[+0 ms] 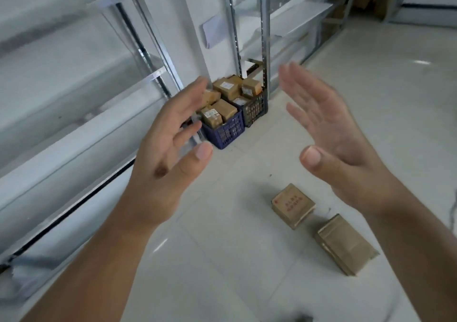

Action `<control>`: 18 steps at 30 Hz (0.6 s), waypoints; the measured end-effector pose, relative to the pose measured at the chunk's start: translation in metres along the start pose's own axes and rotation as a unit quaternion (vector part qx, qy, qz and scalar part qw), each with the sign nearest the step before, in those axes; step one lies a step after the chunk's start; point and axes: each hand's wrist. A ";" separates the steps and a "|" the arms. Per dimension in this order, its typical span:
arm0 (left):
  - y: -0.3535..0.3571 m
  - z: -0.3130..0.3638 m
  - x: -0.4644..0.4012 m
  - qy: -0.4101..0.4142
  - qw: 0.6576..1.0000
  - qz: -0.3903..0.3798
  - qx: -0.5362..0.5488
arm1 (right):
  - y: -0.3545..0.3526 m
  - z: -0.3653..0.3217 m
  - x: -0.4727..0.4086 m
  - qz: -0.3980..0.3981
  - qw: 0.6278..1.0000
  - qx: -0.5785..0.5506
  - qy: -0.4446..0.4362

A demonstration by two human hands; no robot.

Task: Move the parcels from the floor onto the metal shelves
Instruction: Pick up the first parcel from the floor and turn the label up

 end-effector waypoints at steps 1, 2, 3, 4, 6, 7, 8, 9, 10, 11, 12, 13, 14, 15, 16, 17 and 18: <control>0.011 -0.009 -0.002 -0.012 1.000 -0.016 0.008 | -0.012 0.007 0.006 0.011 1.000 0.006 0.009; 0.022 -0.018 -0.005 -0.023 0.999 -0.032 0.015 | -0.023 0.014 0.014 0.023 0.999 0.013 0.020; 0.034 -0.026 -0.007 -0.034 0.998 -0.048 0.021 | -0.034 0.021 0.022 0.034 0.999 0.021 0.031; 0.045 -0.035 -0.009 -0.042 0.997 -0.063 0.025 | -0.043 0.027 0.031 0.045 0.998 0.030 0.044; 0.067 -0.052 -0.013 -0.053 0.994 -0.093 0.037 | -0.057 0.040 0.049 0.069 0.994 0.049 0.067; 0.077 -0.060 -0.016 -0.058 0.992 -0.105 0.047 | -0.061 0.046 0.058 0.084 0.992 0.059 0.078; 0.087 -0.067 -0.019 -0.062 0.989 -0.117 0.059 | -0.065 0.051 0.066 0.098 0.989 0.069 0.092; 0.095 -0.075 -0.021 -0.065 0.987 -0.130 0.070 | -0.067 0.056 0.073 0.111 0.985 0.078 0.106; 0.103 -0.082 -0.024 -0.068 0.984 -0.144 0.080 | -0.067 0.059 0.080 0.123 0.981 0.087 0.120; 0.108 -0.089 -0.026 -0.070 0.981 -0.159 0.089 | -0.066 0.062 0.086 0.133 0.977 0.097 0.132; 0.112 -0.097 -0.029 -0.072 0.977 -0.175 0.100 | -0.064 0.065 0.091 0.144 0.973 0.109 0.143; 0.116 -0.106 -0.031 -0.073 0.972 -0.192 0.112 | -0.060 0.067 0.095 0.157 0.968 0.120 0.152; 0.118 -0.116 -0.033 -0.071 0.968 -0.208 0.123 | -0.055 0.070 0.099 0.171 0.963 0.131 0.162; 0.119 -0.127 -0.036 -0.069 0.963 -0.224 0.135 | -0.049 0.072 0.101 0.184 0.958 0.141 0.171; 0.119 -0.138 -0.038 -0.067 0.958 -0.239 0.144 | -0.041 0.075 0.102 0.196 0.952 0.151 0.180; 0.117 -0.150 -0.040 -0.066 0.953 -0.254 0.150 | -0.032 0.078 0.103 0.207 0.946 0.163 0.189; 0.114 -0.162 -0.043 -0.065 0.949 -0.269 0.153 | -0.021 0.082 0.103 0.218 0.940 0.175 0.196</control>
Point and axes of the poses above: each hand's wrist, its own x-axis away from the middle knuckle, its own y-axis out of the palm, z = x × y, and after that the axes turned 14 degrees about z, right-handed
